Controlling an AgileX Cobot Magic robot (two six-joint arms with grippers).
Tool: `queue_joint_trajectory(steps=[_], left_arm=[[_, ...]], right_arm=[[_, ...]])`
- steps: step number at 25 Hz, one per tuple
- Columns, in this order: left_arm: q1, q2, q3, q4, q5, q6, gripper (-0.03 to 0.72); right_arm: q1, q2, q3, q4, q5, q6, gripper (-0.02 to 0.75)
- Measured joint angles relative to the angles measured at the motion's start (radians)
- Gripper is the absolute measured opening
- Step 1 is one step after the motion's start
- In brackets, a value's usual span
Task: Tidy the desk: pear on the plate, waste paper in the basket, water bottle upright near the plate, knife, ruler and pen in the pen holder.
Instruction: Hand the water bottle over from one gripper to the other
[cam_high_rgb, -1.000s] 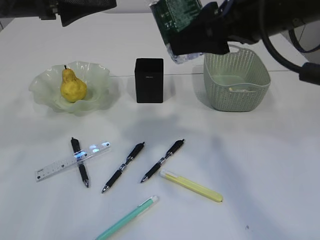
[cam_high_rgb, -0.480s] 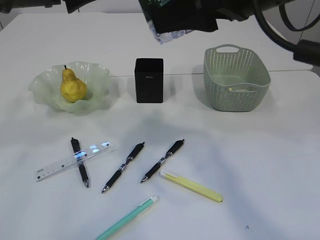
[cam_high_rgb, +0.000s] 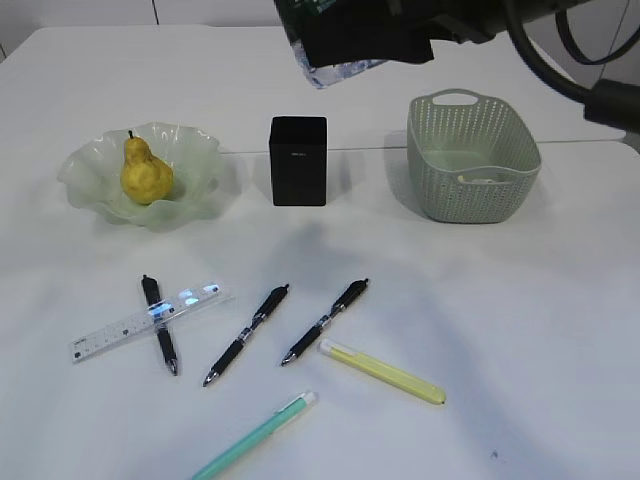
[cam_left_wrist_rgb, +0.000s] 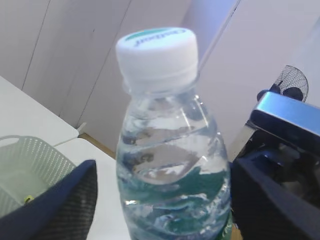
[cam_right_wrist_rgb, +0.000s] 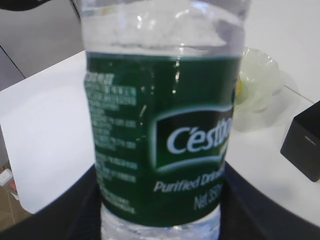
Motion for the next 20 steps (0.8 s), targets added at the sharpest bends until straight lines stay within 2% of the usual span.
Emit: queue_joint_trajectory(steps=[8, 20], left_arm=[[-0.062, 0.058, -0.067, 0.000, -0.018, 0.000, 0.590], [-0.066, 0.060, -0.083, 0.000, -0.050, 0.000, 0.578]], right_arm=[[0.000, 0.001, -0.011, 0.021, 0.004, -0.010, 0.434], [0.000, 0.002, -0.015, 0.026, 0.008, -0.022, 0.434]])
